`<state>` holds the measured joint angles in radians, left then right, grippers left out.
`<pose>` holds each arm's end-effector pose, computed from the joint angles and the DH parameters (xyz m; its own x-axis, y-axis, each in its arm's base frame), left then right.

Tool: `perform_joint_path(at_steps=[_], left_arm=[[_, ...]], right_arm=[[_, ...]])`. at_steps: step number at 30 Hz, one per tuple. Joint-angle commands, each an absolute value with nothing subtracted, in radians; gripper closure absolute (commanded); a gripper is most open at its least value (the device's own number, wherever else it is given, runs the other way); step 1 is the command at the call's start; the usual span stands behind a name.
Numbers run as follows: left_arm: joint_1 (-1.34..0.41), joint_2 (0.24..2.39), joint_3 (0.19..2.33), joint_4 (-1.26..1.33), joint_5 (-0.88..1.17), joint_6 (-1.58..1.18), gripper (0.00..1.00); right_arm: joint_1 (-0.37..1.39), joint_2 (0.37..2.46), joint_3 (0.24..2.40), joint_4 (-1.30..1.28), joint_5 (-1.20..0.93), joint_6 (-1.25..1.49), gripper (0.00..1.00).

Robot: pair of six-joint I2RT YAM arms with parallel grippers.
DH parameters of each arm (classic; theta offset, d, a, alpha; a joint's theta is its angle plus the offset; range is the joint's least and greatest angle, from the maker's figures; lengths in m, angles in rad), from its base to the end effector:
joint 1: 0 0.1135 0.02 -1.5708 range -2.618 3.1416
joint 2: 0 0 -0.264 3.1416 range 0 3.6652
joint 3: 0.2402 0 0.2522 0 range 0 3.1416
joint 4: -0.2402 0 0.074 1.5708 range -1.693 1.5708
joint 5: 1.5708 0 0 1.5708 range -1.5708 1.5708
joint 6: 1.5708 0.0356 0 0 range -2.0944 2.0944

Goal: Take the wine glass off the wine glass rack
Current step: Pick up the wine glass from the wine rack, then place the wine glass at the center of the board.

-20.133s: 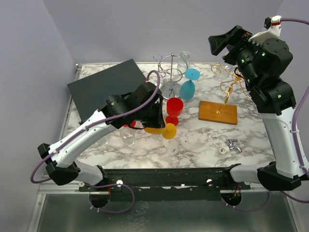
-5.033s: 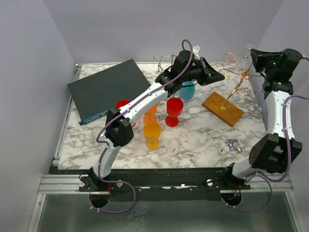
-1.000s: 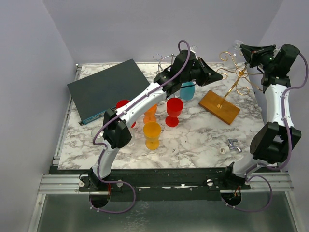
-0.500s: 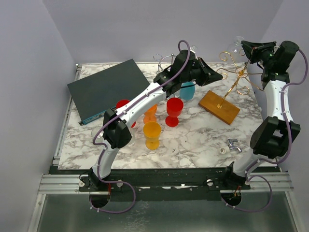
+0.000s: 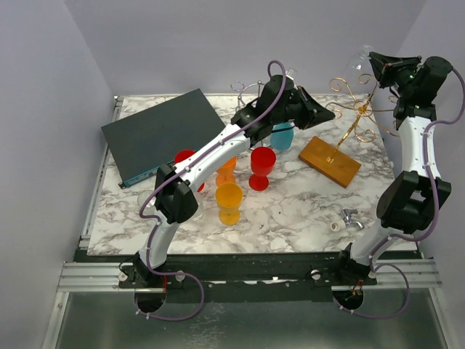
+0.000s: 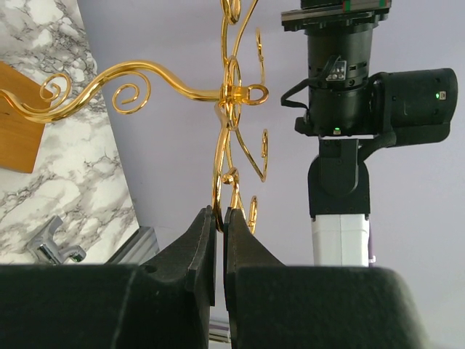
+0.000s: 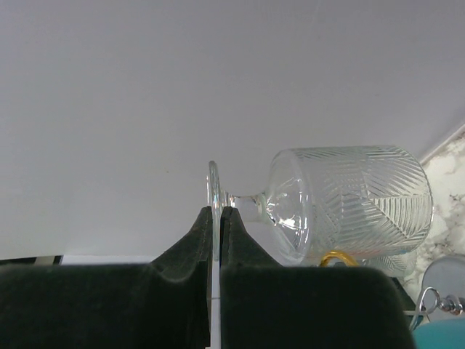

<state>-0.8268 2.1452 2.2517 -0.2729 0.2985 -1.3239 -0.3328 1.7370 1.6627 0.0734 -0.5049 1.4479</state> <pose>0.3358 -0.3802 0.4029 -0.8998 -0.3909 -0.1938 0.1111 0.2242 -0.9682 0.4003 -0.1201 0.4154 -0.1701 0.9778 -0.1222 -0.0202 0.1205 0.9925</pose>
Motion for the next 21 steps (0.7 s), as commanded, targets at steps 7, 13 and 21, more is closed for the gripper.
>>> perform_joint_path(at_steps=[7, 13, 21], left_arm=[[-0.816, 2.115, 2.285, -0.24, 0.304, -1.312, 1.0], [-0.806, 2.125, 2.308, -0.24, 0.311, -1.316, 0.97], [-0.793, 2.143, 2.353, -0.239, 0.319, -1.316, 0.76]], right_arm=[[-0.328, 1.777, 1.809, 0.152, -0.474, 1.486, 0.99], [-0.329, 1.77, 1.835, 0.149, -0.498, 1.474, 0.99], [-0.328, 1.74, 1.862, 0.143, -0.532, 1.468, 0.99]])
